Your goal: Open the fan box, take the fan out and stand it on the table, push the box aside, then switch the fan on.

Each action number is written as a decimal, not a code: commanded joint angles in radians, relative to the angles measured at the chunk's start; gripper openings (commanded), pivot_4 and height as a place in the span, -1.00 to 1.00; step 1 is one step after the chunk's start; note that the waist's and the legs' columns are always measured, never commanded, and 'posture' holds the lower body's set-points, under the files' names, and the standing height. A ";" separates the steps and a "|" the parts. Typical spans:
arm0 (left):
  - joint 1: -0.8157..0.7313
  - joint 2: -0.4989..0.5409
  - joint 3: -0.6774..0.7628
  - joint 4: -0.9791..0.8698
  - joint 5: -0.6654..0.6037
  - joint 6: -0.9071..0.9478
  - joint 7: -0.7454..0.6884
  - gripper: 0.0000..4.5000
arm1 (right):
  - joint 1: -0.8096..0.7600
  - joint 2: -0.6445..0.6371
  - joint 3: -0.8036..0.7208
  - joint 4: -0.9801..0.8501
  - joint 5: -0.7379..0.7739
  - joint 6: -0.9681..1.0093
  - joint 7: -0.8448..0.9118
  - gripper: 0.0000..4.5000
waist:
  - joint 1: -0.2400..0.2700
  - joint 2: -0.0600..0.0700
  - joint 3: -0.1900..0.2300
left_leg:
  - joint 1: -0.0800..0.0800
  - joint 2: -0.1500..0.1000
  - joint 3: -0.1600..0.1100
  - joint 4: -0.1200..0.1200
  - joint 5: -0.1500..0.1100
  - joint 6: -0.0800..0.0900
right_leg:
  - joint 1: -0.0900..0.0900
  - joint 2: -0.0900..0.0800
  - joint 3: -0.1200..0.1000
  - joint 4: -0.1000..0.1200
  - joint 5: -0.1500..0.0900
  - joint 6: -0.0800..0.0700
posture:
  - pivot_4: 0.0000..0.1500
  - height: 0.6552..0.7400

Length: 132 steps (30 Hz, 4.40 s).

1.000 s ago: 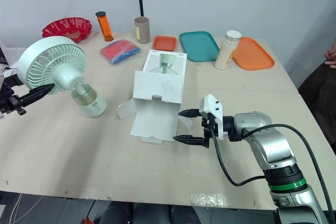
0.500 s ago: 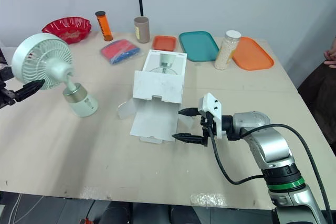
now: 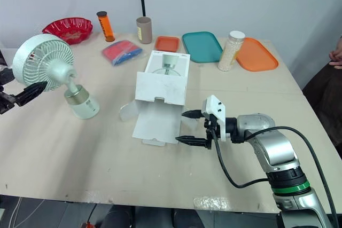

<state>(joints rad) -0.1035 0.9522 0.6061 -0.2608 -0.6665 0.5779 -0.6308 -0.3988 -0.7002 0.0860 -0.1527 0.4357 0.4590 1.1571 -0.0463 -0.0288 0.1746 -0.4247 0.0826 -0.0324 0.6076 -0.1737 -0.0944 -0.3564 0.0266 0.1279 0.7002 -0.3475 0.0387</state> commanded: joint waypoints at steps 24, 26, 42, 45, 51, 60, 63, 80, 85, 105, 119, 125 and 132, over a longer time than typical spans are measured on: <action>0.228 -0.117 0.146 -0.532 -0.464 0.077 -0.042 0.90 | -0.128 0.021 -0.031 0.031 0.008 0.035 -0.036 1.00 | -0.002 0.000 0.000 | 0.001 0.000 -0.001 0.001 0.000 0.000 | 0.002 0.000 0.000 0.000 0.000 0.000 | 1.00 0.97; 0.284 -0.109 0.115 -0.540 -0.419 0.067 -0.100 0.90 | -0.132 0.022 -0.045 0.010 0.018 0.056 -0.067 1.00 | -0.002 0.000 0.000 | 0.001 0.000 -0.001 0.001 0.000 0.000 | 0.002 0.000 0.000 0.000 0.000 0.000 | 1.00 0.97; 0.325 -0.191 -0.305 -0.249 0.021 -0.209 -0.330 0.90 | -0.036 0.038 -0.094 -0.336 0.036 0.465 -0.499 1.00 | -0.003 0.000 0.000 | 0.000 0.000 0.000 -0.001 0.000 0.000 | 0.000 0.000 0.001 -0.001 -0.001 -0.001 | 1.00 0.97; 0.288 -0.210 -0.340 -0.201 0.053 -0.237 -0.330 0.90 | -0.069 0.070 -0.040 -0.301 -0.003 0.487 -0.554 1.00 | -0.005 0.000 0.000 | 0.001 0.000 0.000 -0.002 0.000 0.000 | -0.001 0.001 0.001 0.000 -0.001 -0.002 | 1.00 0.97; 0.277 -0.240 -0.387 -0.167 0.114 -0.291 -0.328 0.90 | -0.193 0.206 -0.006 -0.201 -0.033 0.573 -0.683 1.00 | -0.005 0.000 0.000 | -0.001 0.000 0.001 -0.002 0.000 0.000 | -0.002 0.001 0.002 0.000 -0.001 -0.002 | 1.00 0.97; 0.301 -0.297 -0.424 -0.178 0.154 -0.335 -0.291 0.90 | -0.282 0.291 -0.036 -0.077 -0.102 0.607 -0.822 1.00 | -0.001 -0.001 -0.001 | -0.006 0.000 0.001 -0.003 0.000 -0.001 | -0.008 0.000 0.001 0.000 -0.001 -0.003 | 1.00 0.97; 0.302 -0.302 -0.427 -0.185 0.162 -0.340 -0.287 0.90 | -0.279 0.275 -0.010 -0.076 -0.118 0.607 -0.818 1.00 | -0.002 -0.001 -0.001 | -0.005 0.000 0.000 -0.003 0.000 -0.001 | -0.008 0.000 0.001 0.000 -0.001 -0.003 | 1.00 0.97; 0.329 -0.300 -0.428 -0.181 0.167 -0.345 -0.278 0.90 | -0.204 0.223 0.076 -0.118 -0.151 0.532 -0.705 1.00 | -0.002 -0.002 -0.002 | -0.004 0.000 0.001 -0.003 0.000 0.000 | -0.008 0.001 0.001 0.001 -0.001 -0.003 | 1.00 0.97; 0.305 -0.311 -0.428 -0.172 0.155 -0.331 -0.263 0.90 | -0.220 0.247 0.071 -0.066 -0.180 0.515 -0.727 1.00 | -0.002 -0.005 -0.004 | -0.004 0.000 0.000 -0.003 0.000 0.000 | -0.007 0.001 0.001 0.001 -0.001 -0.003 | 1.00 0.97; 0.289 -0.315 -0.447 -0.160 0.166 -0.333 -0.253 1.00 | -0.164 0.228 0.109 -0.093 -0.225 0.467 -0.671 0.49 | -0.002 -0.009 -0.010 | -0.004 0.000 0.000 -0.003 0.000 0.000 | -0.007 0.000 0.001 0.000 -0.001 -0.003 | 1.00 0.97; 0.286 -0.318 -0.464 -0.165 0.173 -0.331 -0.252 1.00 | -0.124 0.183 0.120 -0.155 -0.221 0.514 -0.628 0.49 | -0.002 -0.009 -0.010 | -0.004 0.000 0.000 -0.004 0.000 0.000 | -0.007 0.000 0.001 0.000 -0.001 -0.003 | 1.00 0.97; 0.295 -0.319 -0.471 -0.168 0.185 -0.340 -0.251 1.00 | -0.147 0.201 0.090 -0.090 -0.245 0.503 -0.672 0.49 | -0.002 -0.011 -0.012 | -0.002 0.000 0.001 -0.004 0.000 0.000 | -0.005 0.000 0.001 0.000 -0.001 -0.003 | 1.00 0.97; 0.296 -0.322 -0.476 -0.159 0.190 -0.349 -0.253 1.00 | -0.164 0.220 0.020 -0.122 -0.200 0.528 -0.670 0.49 | -0.002 -0.011 -0.012 | 0.000 0.000 0.000 -0.004 0.000 0.000 | -0.002 0.000 0.001 0.000 -0.002 -0.002 | 1.00 0.97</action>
<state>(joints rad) 0.1913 0.6364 0.1254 -0.4088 -0.4784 0.2495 -0.8809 -0.5652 -0.4847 0.1324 -0.2837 0.2176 0.9538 0.4922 -0.0482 -0.0399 0.1622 -0.4245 0.0828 -0.0319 0.6031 -0.1738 -0.0948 -0.3586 0.0270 0.1289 0.6996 -0.3492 0.0364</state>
